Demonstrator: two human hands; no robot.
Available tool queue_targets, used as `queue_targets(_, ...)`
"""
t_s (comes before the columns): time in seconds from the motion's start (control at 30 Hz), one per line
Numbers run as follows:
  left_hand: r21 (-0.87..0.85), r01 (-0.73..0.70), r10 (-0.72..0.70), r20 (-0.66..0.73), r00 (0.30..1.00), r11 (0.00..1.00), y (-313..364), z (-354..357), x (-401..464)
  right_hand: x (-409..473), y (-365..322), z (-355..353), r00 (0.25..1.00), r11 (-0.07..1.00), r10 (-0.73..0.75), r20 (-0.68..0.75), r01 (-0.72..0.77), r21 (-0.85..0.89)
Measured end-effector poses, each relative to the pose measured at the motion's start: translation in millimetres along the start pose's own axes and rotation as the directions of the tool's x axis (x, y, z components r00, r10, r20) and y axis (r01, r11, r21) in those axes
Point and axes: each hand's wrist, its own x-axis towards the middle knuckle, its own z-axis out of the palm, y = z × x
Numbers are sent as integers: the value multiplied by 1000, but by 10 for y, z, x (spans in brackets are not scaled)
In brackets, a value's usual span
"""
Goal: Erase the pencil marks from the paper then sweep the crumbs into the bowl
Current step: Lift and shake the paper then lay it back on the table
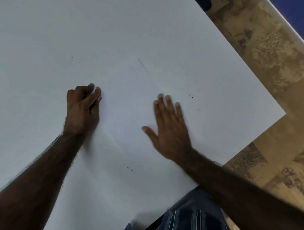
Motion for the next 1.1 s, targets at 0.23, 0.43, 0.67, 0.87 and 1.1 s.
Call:
queue_targets(0.23,16,6,-6,-10,1000,1000,-22,25,-3,57,240,-228,959,958,281,-30,-283,-51)
queue_targets(0.43,39,-36,36,-9,999,999,-66,37,-1,268,-906,13,989,982,-144,15,141,127)
queue_targets(0.67,38,-39,40,-10,999,999,-99,46,-5,50,-603,157,996,995,-78,51,74,63)
queue_targets(0.87,22,-13,13,-14,1000,1000,-79,59,-23,-301,418,-133,970,962,241,41,-233,-144)
queue_targets(1.1,42,-17,18,-8,1000,999,-77,64,-21,-138,152,-251,984,984,173,-50,-171,54)
